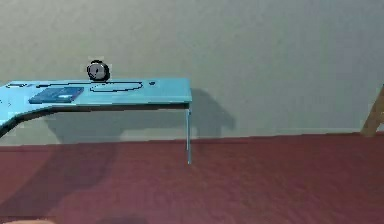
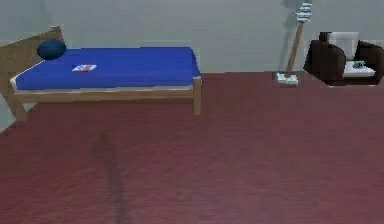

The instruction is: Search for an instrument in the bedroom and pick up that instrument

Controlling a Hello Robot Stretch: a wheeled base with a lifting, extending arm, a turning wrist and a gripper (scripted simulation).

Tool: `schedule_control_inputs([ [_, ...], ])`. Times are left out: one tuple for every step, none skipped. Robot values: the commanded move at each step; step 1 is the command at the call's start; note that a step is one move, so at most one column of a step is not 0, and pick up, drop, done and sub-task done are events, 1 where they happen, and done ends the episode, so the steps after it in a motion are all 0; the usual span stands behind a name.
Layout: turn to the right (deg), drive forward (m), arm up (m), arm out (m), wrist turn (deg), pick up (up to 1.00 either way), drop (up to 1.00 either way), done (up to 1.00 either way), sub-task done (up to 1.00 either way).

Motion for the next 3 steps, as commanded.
schedule_control_inputs([
  [0.0,0.85,0.00,0.00,0.0,0.00,0.00,0.00,0.00],
  [-45.0,0.00,0.00,0.00,0.0,0.00,0.00,0.00,0.00],
  [-45.0,0.00,0.00,0.00,0.0,0.00,0.00,0.00,0.00],
])
